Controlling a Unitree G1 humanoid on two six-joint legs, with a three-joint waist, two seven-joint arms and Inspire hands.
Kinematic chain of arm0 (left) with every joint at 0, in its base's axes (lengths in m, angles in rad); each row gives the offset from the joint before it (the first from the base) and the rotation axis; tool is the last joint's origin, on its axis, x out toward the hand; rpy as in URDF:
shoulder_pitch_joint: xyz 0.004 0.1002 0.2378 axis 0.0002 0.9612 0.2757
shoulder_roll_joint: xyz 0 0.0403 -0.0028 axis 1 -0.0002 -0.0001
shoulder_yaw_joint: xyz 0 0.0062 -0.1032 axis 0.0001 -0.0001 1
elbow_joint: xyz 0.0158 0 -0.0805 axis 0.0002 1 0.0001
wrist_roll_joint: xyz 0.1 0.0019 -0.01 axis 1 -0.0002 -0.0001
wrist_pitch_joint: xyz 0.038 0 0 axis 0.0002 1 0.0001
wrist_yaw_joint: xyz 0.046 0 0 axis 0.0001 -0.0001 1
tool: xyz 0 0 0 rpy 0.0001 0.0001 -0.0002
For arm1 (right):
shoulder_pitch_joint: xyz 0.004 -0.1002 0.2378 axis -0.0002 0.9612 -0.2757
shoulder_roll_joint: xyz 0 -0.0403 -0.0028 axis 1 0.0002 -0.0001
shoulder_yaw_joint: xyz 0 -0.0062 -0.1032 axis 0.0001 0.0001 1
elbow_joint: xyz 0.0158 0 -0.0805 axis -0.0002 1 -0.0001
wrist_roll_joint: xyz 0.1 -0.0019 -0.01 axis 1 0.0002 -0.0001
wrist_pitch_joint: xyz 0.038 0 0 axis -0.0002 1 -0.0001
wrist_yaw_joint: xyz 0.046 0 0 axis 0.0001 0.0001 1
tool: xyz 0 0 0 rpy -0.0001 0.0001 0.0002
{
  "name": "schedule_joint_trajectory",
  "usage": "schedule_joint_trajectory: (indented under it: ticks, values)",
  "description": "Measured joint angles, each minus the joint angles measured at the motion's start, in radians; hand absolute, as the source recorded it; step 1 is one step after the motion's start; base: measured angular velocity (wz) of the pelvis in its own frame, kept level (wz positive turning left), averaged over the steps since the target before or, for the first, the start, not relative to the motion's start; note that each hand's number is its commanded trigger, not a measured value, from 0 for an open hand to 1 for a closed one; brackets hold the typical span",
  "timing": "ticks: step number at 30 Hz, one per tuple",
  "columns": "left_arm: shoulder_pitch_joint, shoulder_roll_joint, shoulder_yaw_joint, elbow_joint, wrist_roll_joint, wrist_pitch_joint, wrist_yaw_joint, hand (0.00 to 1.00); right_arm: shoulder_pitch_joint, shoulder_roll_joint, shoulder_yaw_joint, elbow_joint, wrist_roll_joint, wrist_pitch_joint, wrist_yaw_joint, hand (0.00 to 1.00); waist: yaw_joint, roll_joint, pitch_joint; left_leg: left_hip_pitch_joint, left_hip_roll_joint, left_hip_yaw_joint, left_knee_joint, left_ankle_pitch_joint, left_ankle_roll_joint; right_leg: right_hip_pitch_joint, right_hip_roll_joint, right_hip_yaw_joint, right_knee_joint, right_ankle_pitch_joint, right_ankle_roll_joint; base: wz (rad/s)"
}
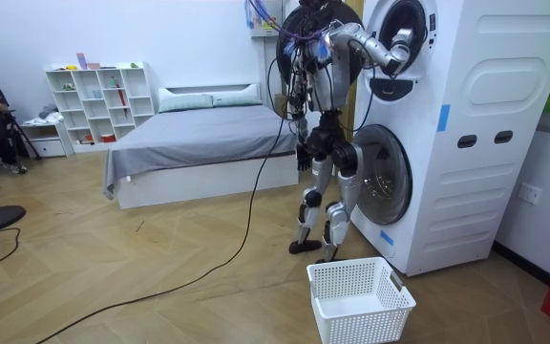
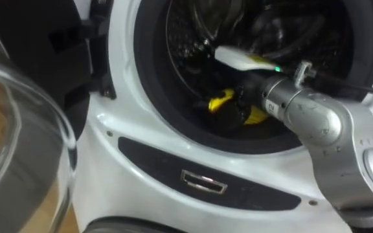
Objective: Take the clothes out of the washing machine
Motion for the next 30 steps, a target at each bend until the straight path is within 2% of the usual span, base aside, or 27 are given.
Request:
schedule_joint_trajectory:
  ticks: [4,7,9,13,17,22,27,30]
  values:
    - [0.011,-0.003,0.012,0.025,-0.001,-0.015,0.001,0.0,0.008,0.014,-0.016,-0.16,0.032,-0.011,0.0,1.0,-0.016,0.005,-0.0025,-0.002,0.0,0.0,0.002,0.0,0.0,0.002,-0.001,-0.002,-0.003,0.0,0.0,0.02]
    - [0.03,-0.011,0.014,0.034,0.0,-0.038,0.003,0.0,0.063,0.03,-0.023,-0.301,0.107,-0.076,-0.001,1.0,-0.026,0.012,-0.0063,0.001,-0.002,0.003,0.003,0.0,0.0,0.008,-0.004,0.001,-0.004,0.0,0.0,0.0]
    - [0.041,-0.018,0.016,0.034,-0.001,-0.044,0.004,0.0,0.103,0.036,-0.023,-0.332,0.134,-0.094,0.0,1.0,-0.038,0.015,-0.0061,0.005,-0.001,0.01,0.003,0.0,0.001,0.013,-0.004,0.002,-0.005,0.0,0.0,0.0]
    - [0.052,-0.028,0.017,0.053,-0.001,-0.055,0.006,0.0,0.119,0.065,-0.057,-0.343,0.142,-0.11,0.006,1.0,-0.056,0.026,-0.0041,0.016,0.003,0.036,0.002,-0.001,0.001,0.016,-0.001,0.021,-0.004,0.001,0.001,-0.11]
    - [0.056,-0.035,0.035,0.059,0.0,-0.067,0.008,0.0,0.149,0.068,-0.132,-0.37,0.158,-0.136,0.004,1.0,-0.057,0.031,-0.0037,0.023,0.007,0.056,0.0,-0.001,0.0,0.014,0.003,0.036,-0.005,0.002,0.0,-0.13]
    - [0.072,-0.039,0.073,0.066,-0.001,-0.1,0.007,0.0,0.209,0.069,-0.217,-0.402,0.269,-0.166,-0.006,1.0,-0.07,0.038,-0.0035,0.029,0.011,0.075,0.001,-0.002,-0.001,0.017,0.007,0.048,-0.005,0.006,-0.001,-0.06]
    - [0.084,-0.039,0.112,0.074,-0.001,-0.12,0.0,0.0,0.228,0.065,-0.259,-0.45,0.301,-0.211,-0.017,1.0,-0.086,0.044,-0.0036,0.025,0.014,0.081,0.01,-0.005,-0.004,0.014,0.011,0.055,-0.003,0.004,0.003,-0.05]
    - [0.088,-0.042,0.148,0.075,-0.001,-0.129,0.0,0.0,0.237,0.065,-0.315,-0.453,0.32,-0.247,-0.045,1.0,-0.1,0.045,-0.0039,0.013,0.017,0.086,0.027,-0.009,-0.006,0.002,0.014,0.061,0.0,0.008,-0.001,-0.04]
